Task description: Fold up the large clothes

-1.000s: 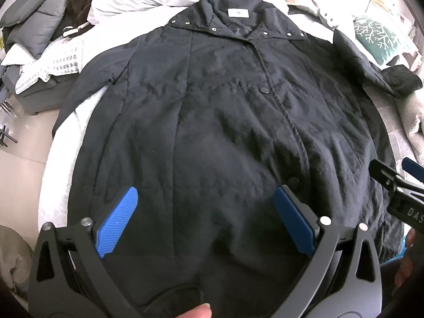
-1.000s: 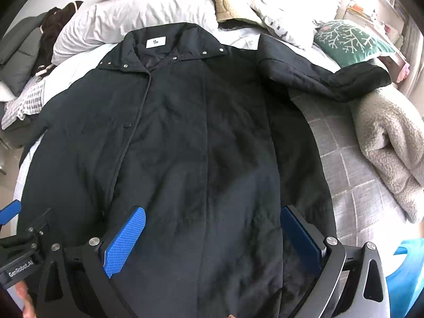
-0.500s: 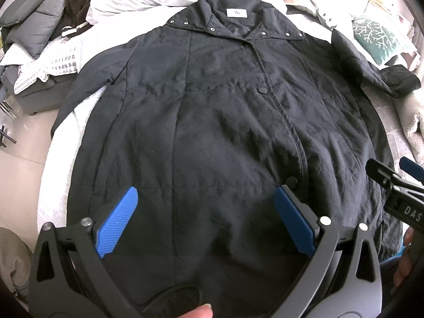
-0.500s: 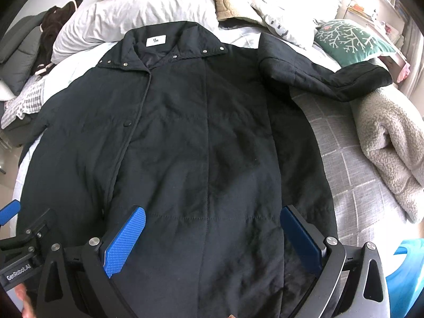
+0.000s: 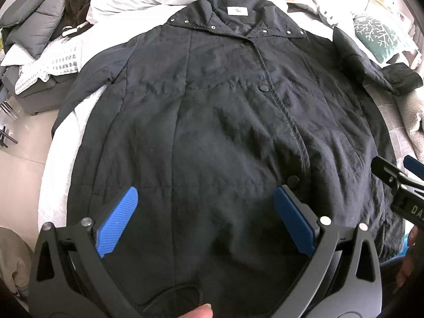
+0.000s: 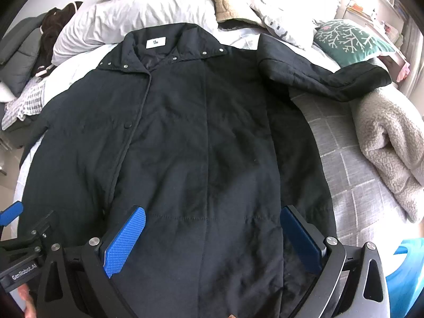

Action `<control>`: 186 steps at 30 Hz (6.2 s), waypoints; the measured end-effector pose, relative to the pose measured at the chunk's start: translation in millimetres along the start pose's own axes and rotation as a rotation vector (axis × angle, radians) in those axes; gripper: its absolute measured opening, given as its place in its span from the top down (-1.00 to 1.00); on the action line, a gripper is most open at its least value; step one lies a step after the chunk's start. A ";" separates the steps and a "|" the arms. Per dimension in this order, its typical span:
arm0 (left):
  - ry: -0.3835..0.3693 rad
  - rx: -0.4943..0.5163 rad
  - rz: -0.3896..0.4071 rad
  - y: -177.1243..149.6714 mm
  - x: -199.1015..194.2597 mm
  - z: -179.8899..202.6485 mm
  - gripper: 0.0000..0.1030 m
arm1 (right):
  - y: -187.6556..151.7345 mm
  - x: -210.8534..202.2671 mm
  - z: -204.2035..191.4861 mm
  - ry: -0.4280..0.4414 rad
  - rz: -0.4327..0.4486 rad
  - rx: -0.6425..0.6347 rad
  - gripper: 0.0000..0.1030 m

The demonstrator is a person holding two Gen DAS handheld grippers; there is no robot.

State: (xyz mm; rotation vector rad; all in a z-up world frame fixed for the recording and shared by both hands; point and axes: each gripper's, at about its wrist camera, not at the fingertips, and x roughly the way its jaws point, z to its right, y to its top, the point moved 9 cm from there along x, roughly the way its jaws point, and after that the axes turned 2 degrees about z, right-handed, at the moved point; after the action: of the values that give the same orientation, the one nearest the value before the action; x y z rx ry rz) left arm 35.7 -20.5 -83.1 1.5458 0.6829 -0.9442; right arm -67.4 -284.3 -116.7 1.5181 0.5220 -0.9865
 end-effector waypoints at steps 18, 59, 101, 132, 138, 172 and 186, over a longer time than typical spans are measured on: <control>0.003 -0.009 0.002 -0.7 2.9 -2.5 -0.99 | -0.4 -0.6 -0.1 -0.003 0.000 0.003 -1.00; -0.292 -0.224 -0.285 -70.5 27.8 -160.2 -0.93 | -67.6 35.0 145.4 0.287 -0.308 0.298 -0.91; -0.511 0.395 -0.033 -61.8 -18.2 73.0 -0.09 | -20.5 -26.6 -64.0 0.468 -0.108 -0.270 0.17; -0.809 0.603 -0.129 -90.1 -61.9 127.5 -0.58 | -28.7 -62.3 23.2 0.287 -0.088 -0.357 -0.26; -0.597 0.352 -0.059 -17.3 -16.7 106.5 -0.60 | 49.9 -85.5 124.0 0.161 0.086 -0.076 -0.45; -0.272 -0.195 0.039 78.4 44.5 -13.6 -0.77 | 339.9 -155.2 210.0 -0.020 0.513 0.284 0.84; -0.297 -0.257 0.051 87.6 37.4 -35.4 -0.77 | 319.6 -48.1 -49.3 0.278 0.311 -0.111 0.84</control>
State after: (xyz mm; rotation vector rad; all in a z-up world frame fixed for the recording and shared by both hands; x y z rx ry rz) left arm 135.1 -5.0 -69.1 1.1625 0.5272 -0.9820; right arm 173.3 -293.7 104.4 1.5873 0.5073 -0.5023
